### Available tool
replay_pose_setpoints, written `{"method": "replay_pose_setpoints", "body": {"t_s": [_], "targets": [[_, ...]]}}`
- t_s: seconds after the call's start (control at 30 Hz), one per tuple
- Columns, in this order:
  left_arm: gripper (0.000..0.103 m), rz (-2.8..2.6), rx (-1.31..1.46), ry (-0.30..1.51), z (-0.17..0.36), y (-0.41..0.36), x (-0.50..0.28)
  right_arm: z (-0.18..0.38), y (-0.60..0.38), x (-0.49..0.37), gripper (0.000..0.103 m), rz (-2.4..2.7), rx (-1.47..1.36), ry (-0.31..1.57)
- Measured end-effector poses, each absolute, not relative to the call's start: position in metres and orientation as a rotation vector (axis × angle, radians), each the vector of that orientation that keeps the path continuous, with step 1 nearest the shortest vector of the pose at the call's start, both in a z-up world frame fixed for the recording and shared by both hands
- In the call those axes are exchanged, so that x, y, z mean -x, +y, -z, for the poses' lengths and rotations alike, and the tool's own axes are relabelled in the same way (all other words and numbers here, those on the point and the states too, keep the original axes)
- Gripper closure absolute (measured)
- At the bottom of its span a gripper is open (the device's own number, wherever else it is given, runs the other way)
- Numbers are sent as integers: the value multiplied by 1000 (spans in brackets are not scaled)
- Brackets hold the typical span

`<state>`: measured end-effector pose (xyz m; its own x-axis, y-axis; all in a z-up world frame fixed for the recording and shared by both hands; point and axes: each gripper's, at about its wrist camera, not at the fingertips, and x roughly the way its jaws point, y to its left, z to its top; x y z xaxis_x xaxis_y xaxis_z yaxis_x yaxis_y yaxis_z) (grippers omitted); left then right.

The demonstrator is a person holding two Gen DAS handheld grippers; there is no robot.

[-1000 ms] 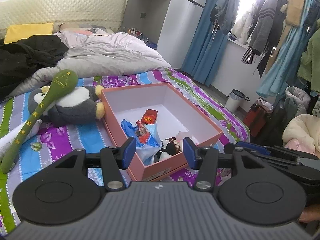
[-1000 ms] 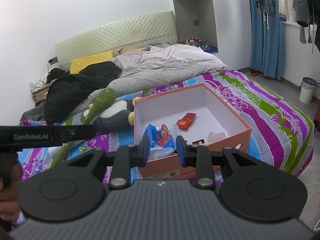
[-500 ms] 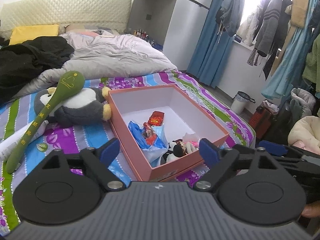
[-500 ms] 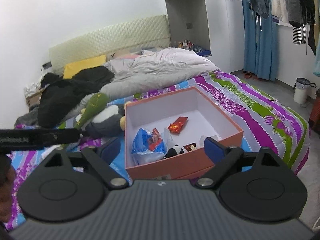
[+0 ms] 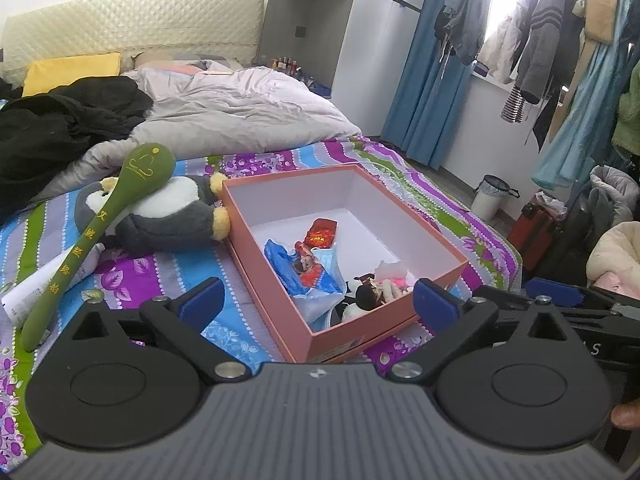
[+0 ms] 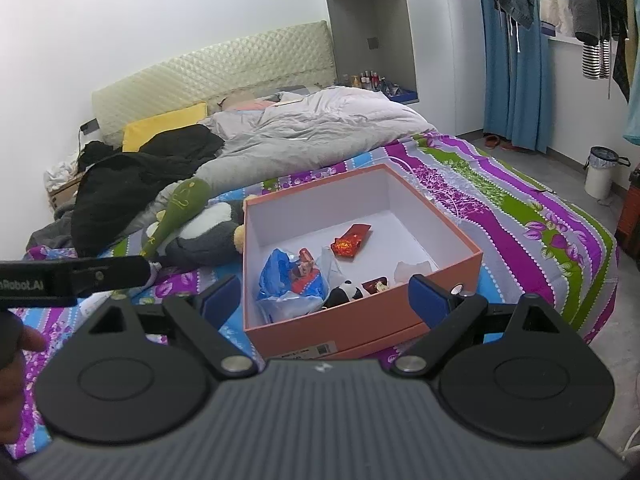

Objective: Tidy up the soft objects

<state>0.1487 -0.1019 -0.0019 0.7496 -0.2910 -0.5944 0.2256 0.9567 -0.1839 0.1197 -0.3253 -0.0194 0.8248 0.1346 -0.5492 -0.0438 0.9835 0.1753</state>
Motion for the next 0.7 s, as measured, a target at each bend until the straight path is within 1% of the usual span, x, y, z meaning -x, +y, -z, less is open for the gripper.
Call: {"method": "replay_pose_setpoints", "body": {"t_s": [0.7], "targets": [[0, 256, 92, 695, 6, -103, -152, 22, -324, -120, 10, -101, -145, 601]]}}
